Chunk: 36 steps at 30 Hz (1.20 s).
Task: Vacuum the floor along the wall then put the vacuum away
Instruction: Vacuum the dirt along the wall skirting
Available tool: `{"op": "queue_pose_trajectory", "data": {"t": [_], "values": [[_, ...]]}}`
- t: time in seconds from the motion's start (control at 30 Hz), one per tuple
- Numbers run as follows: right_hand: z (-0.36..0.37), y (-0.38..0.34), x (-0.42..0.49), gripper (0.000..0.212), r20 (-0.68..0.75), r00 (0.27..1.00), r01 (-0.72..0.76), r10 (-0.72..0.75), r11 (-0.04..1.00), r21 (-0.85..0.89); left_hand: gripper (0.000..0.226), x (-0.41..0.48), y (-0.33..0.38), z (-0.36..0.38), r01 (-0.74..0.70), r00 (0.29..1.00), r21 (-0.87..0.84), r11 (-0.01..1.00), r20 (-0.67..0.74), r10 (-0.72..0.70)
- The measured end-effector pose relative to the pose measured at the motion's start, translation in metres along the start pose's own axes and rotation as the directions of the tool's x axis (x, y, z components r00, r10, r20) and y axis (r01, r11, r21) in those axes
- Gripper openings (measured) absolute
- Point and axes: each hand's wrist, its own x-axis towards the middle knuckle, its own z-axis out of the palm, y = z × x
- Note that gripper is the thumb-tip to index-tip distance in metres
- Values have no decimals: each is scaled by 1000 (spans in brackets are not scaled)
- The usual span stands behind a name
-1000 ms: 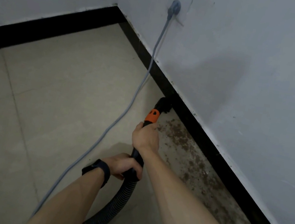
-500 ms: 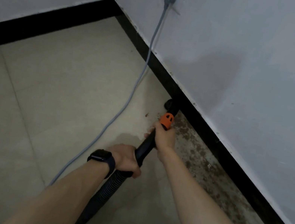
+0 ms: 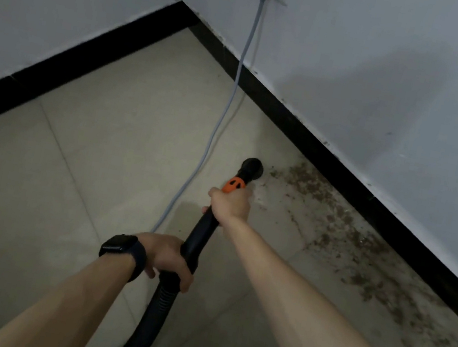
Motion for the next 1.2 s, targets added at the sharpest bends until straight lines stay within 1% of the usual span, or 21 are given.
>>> {"op": "queue_pose_trajectory", "data": {"t": [0.07, 0.17, 0.3, 0.4, 0.5, 0.67, 0.73, 0.8, 0.9, 0.97, 1.03, 1.07, 1.13, 1.2], "values": [[10, 11, -11, 67, -6, 1000, 21, -22, 994, -109, 39, -2, -12, 7, 34, 998, -29, 999, 59, -33], [14, 25, -31, 63, -18, 998, 60, -65, 974, -220, 34, -2, -27, 16, 82, 984, -9, 997, 159, -79], [17, 42, -48, 61, 11, 995, 95, -96, 954, -286, 43, -3, -48, 26, 101, 961, -60, 993, 264, -81], [20, 52, -58, 61, 38, 993, 115, -109, 942, -314, 44, -3, -55, 34, 110, 942, -74, 991, 325, -80], [20, 64, -63, 62, 29, 993, 117, -113, 942, -316, 46, 1, -55, 43, 124, 923, -27, 992, 369, -105], [13, 82, -67, 59, -1, 992, 121, -124, 970, -210, 47, 6, -47, 51, 142, 916, 96, 985, 364, -168], [9, 84, -64, 58, -31, 992, 118, -126, 976, -183, 56, 9, -42, 53, 148, 926, 117, 982, 333, -179], [5, 81, -58, 60, -56, 990, 116, -129, 975, -192, 64, 14, -38, 51, 147, 941, 98, 984, 293, -170], [-3, 67, -49, 56, -74, 989, 110, -127, 973, -203, 62, 18, -30, 47, 118, 969, 39, 992, 214, -123], [-11, 56, -42, 55, -93, 988, 103, -127, 969, -225, 58, 21, -21, 45, 66, 989, -6, 998, 131, -65], [-20, 43, -32, 57, -129, 982, 97, -135, 959, -266, 62, 23, -7, 47, -22, 1000, -31, 999, -11, 21], [-25, 37, -26, 59, -144, 979, 96, -144, 951, -294, 67, 25, 0, 49, -72, 992, -36, 997, -107, 68], [-35, 26, -13, 61, -148, 976, 99, -161, 929, -357, 71, 28, 12, 58, -176, 944, -33, 984, -290, 159], [-43, 17, -3, 64, -132, 976, 103, -172, 902, -419, 67, 33, 22, 67, -251, 894, -43, 967, -393, 215]]}}
